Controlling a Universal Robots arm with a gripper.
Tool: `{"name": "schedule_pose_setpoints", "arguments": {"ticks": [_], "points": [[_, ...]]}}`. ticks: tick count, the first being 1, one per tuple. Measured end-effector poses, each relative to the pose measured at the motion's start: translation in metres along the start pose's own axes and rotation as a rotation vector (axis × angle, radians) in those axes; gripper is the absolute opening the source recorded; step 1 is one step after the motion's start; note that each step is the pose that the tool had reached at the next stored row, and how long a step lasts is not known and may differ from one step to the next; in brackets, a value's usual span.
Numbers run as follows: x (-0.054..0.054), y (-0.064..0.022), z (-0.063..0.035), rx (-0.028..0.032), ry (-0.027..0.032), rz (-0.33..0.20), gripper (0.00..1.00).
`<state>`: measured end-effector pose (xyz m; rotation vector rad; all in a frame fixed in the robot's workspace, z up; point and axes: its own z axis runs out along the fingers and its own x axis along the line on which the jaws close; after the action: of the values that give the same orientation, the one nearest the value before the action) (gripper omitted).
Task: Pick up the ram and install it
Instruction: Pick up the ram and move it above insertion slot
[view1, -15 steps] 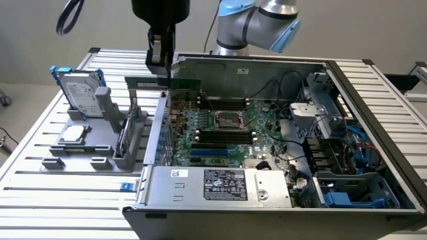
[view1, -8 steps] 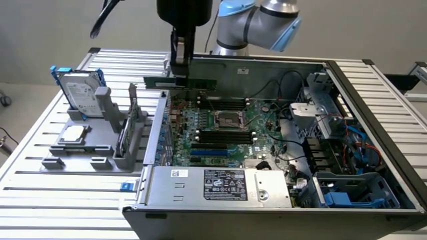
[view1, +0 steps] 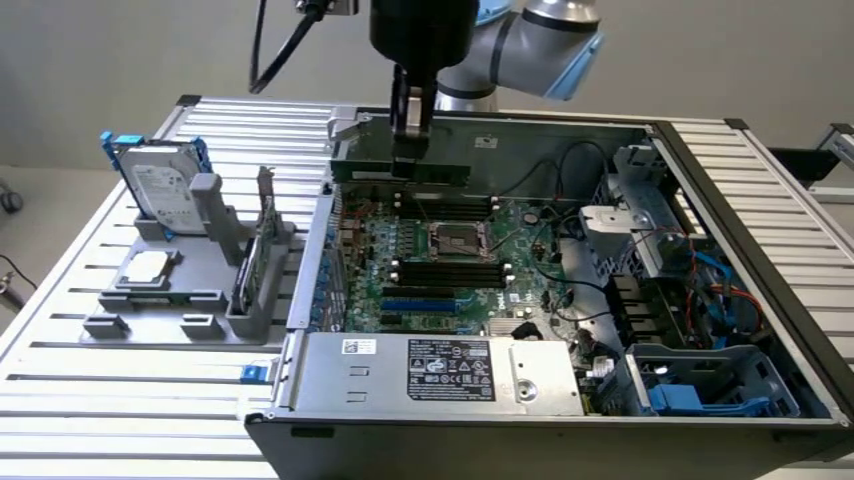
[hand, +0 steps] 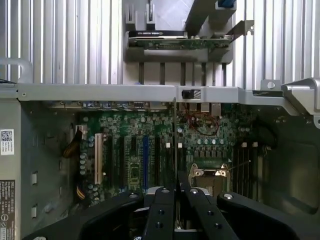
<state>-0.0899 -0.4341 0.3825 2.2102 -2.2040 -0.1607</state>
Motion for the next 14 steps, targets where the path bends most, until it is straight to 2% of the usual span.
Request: {"name": "schedule_pose_setpoints", "arguments": {"ticks": [5, 12, 14], "points": [[-0.003, -0.0234, 0.0073, 0.0, 0.0014, 0.0, 0.14], [-0.005, -0.056, 0.017, 0.0, 0.0088, 0.001, 0.14], [-0.005, -0.0657, 0.0201, 0.0001, 0.0087, 0.001, 0.14]]}}
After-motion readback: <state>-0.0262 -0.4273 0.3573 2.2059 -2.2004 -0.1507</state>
